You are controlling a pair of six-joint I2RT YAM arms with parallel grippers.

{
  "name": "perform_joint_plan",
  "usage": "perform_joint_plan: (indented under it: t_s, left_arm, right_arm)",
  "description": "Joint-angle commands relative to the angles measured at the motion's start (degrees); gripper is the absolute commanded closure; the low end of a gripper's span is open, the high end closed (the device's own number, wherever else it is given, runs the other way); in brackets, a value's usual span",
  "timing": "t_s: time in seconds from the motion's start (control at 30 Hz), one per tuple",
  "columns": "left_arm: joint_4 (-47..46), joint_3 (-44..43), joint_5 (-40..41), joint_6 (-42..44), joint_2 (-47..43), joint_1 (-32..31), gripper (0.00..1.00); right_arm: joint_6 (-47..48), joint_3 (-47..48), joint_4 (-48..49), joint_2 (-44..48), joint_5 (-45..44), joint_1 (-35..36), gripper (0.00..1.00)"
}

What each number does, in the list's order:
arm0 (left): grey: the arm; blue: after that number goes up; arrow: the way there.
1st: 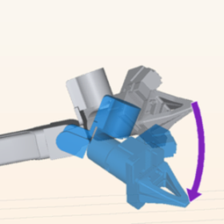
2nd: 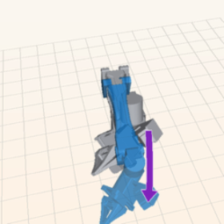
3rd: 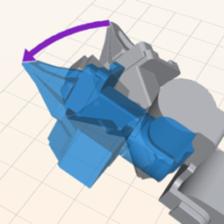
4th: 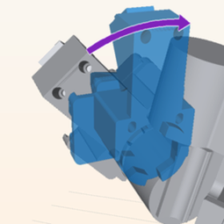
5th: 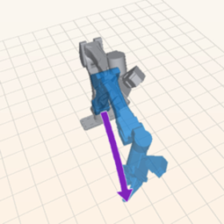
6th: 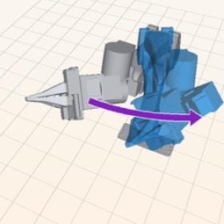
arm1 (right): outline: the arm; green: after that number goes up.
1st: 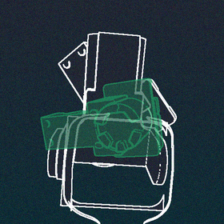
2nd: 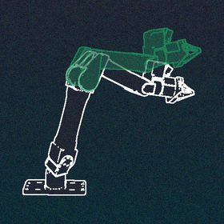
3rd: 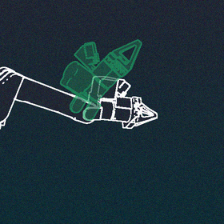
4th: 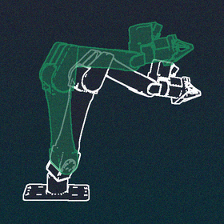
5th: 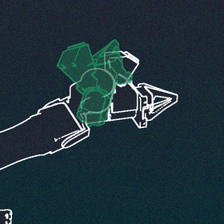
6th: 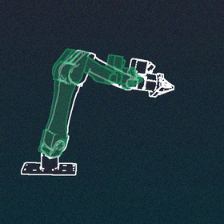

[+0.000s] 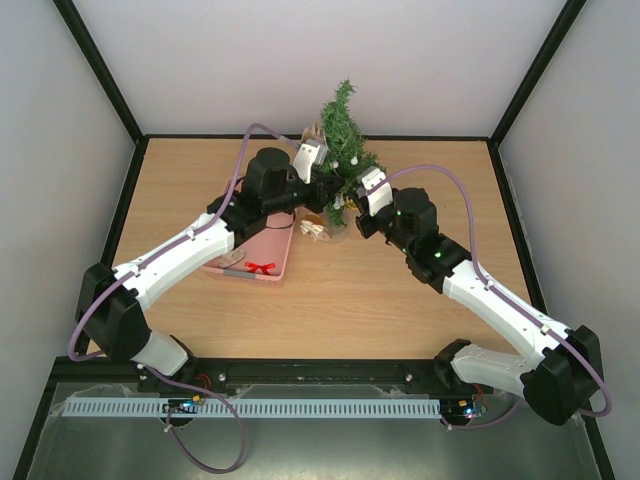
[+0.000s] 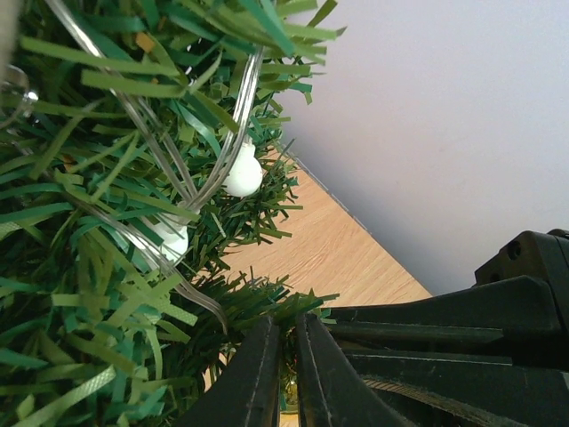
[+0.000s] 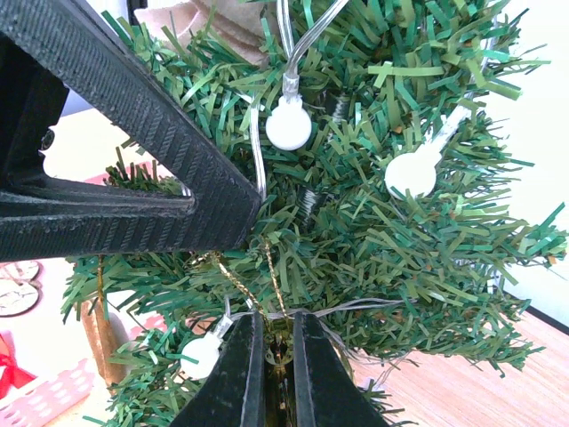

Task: Decorate the small christmas tree
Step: Hang the decoration item on the Christmas tree.

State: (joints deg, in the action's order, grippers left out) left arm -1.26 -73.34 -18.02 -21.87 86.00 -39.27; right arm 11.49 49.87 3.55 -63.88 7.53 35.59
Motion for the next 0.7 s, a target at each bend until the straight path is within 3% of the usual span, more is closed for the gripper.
perform_joint_plan:
  t_s: [0.0, 0.43, 0.67]
  left_arm:
    - [0.5, -1.8, 0.7, 0.9, 0.5, -0.2, 0.91]
    - [1.3, -1.7, 1.6, 1.6, 0.5, -0.2, 0.89]
    - [1.8, -1.7, 2.2, 2.2, 0.3, -0.2, 0.83]
  right_arm:
    - [0.8, 1.6, 2.5, -0.2, -1.5, -0.1, 0.98]
    - [1.0, 2.3, 0.9, -3.1, -1.2, -0.1, 0.98]
    - [0.7, 1.6, 1.2, -2.8, -0.7, -0.1, 0.98]
